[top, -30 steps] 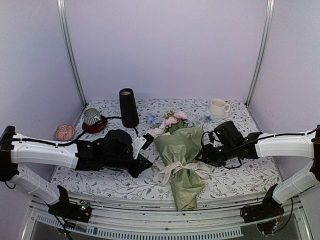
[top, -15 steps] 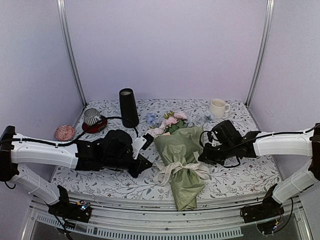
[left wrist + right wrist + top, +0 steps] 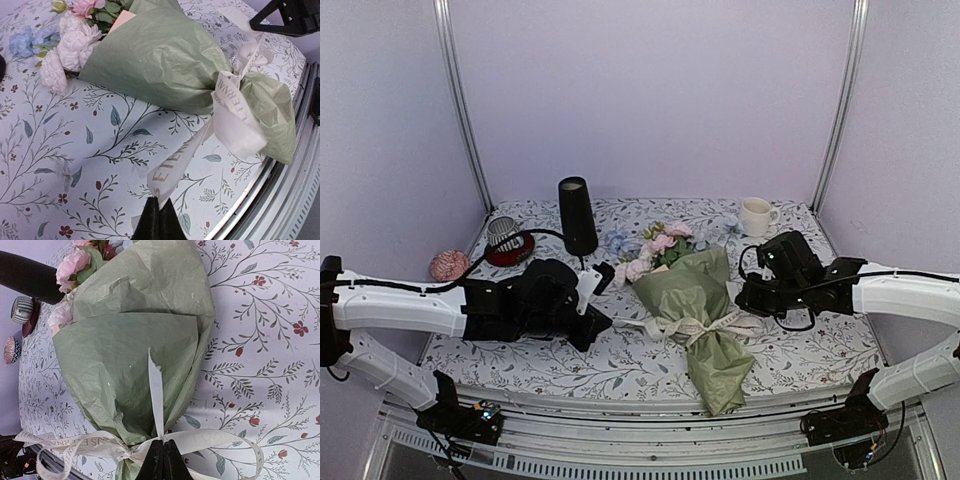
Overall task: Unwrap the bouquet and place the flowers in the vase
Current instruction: Untie the ribbon from the tied bouquet.
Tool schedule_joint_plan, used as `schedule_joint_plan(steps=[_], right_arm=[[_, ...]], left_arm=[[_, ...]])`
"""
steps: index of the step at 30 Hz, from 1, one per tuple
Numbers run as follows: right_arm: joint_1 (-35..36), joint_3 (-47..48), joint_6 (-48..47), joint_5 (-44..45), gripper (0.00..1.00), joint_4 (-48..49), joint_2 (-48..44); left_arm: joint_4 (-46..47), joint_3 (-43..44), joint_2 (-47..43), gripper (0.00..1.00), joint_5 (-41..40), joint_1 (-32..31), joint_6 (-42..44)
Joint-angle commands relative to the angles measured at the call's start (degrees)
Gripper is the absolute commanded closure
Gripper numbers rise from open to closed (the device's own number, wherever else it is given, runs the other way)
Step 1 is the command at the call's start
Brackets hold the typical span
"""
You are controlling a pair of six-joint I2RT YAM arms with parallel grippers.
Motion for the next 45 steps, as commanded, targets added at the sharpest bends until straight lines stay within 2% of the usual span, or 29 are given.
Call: schedule_joint_plan(steps=[1,8,20,34,45], right_arm=[[0.24,1.42,-0.50,5.62,0.96,-2.50,-2.47],[0.18,1.51,-0.81,7.13,0.96,-3.12,-3.12],[0.18,3.38,-7.86,2.38,0.96,1.81,-4.04],[0.21,3.67,-12.72,-12.38,0.97,14.86,-2.63],[0.30,5.20,-14.70,-16.77,0.97,18.62,-3.45]], left_arm=[[-1.85,-0.92,-1.27,1.00,-3.03,-0.33,-1.49],[-2.20,-0.78,-2.11,1.00,-3.96,-0.31,-1.82],[-3.10,-1.47,-3.95,1.00,-6.51,-0.08,-2.96],[-2.07,-4.85,-8.42,1.00,-6.34,2.43,-5.21],[-1.55,-6.08,-9.11,1.00,-5.55,3.52,-5.46]])
